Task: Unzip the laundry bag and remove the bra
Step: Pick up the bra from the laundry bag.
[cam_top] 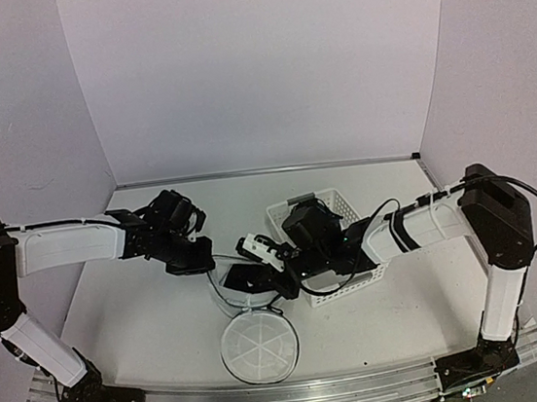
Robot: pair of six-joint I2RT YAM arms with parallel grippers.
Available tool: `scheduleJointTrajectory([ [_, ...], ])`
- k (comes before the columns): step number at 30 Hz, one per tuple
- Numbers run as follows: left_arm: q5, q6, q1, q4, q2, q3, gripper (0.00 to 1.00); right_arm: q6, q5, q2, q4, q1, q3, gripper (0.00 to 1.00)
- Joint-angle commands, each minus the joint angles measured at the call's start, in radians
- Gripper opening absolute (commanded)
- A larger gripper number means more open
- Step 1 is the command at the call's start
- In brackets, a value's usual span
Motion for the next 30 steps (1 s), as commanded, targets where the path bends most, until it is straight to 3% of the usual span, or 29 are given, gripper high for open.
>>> scheduleJointTrajectory([
  [1, 0.018, 0.002, 0.005, 0.026, 0.007, 0.056, 0.00, -0.008, -0.042, -0.121, 0.102, 0.008, -0.035, 0.00],
  [12, 0.066, 0.021, -0.012, 0.026, 0.045, 0.076, 0.00, 0.034, -0.047, -0.245, 0.240, 0.011, -0.063, 0.00],
  [30, 0.065, 0.027, -0.017, 0.026, 0.063, 0.079, 0.00, 0.007, 0.110, -0.437, 0.310, 0.010, -0.072, 0.00],
])
